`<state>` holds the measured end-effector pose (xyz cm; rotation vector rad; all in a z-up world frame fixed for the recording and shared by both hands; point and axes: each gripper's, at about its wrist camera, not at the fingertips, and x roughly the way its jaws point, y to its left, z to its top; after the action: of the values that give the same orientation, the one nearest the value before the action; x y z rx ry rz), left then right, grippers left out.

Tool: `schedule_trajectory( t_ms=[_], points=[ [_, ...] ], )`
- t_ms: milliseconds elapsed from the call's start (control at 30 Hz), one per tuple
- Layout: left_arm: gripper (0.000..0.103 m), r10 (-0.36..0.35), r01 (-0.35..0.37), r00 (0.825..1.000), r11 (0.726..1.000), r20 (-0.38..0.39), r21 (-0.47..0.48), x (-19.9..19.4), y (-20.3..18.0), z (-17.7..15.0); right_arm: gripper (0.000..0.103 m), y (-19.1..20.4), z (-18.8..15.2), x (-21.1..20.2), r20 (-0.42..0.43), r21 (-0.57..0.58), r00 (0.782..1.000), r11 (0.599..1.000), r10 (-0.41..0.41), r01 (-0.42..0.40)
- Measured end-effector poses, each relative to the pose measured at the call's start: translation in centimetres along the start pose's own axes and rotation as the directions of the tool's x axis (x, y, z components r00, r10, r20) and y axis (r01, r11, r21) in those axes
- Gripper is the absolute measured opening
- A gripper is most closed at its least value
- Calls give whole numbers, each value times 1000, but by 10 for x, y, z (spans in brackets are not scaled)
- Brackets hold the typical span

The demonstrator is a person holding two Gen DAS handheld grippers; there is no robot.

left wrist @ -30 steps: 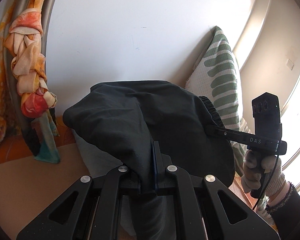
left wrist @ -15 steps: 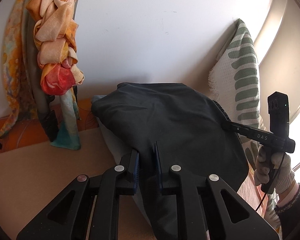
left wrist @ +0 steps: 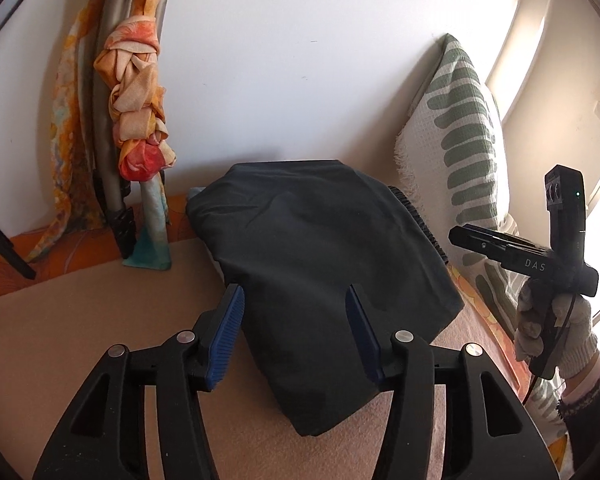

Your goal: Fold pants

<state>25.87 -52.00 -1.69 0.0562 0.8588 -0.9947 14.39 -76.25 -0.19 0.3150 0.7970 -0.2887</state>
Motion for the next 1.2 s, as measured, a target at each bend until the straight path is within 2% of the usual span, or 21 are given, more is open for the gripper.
schedule_trajectory(
  t_ms=[200, 433, 533, 833, 967, 1200],
  points=[
    [69, -15, 14, 1000, 999, 21, 43, -36, -22, -19, 85, 25, -18, -39, 47, -32, 998, 999, -34, 36],
    [74, 28, -38, 996, 992, 79, 118, -85, -49, -42, 100, 49, -48, -82, 98, -54, 990, 993, -98, 104],
    [79, 41, -55, 994, 990, 99, 133, -105, -57, -51, 101, 60, -61, -102, 124, -61, 986, 991, -109, 117],
    [80, 113, -132, 984, 983, 140, 131, -152, -72, -89, 103, 82, -105, -141, 139, -34, 982, 990, -130, 135],
    [81, 101, -117, 988, 984, 121, 137, -164, -75, -111, 103, 91, -125, -151, 127, -21, 985, 992, -120, 123],
    [82, 148, -168, 980, 974, 132, 155, -180, -82, -144, 103, 106, -155, -166, 133, -4, 981, 990, -139, 141]
  ],
)
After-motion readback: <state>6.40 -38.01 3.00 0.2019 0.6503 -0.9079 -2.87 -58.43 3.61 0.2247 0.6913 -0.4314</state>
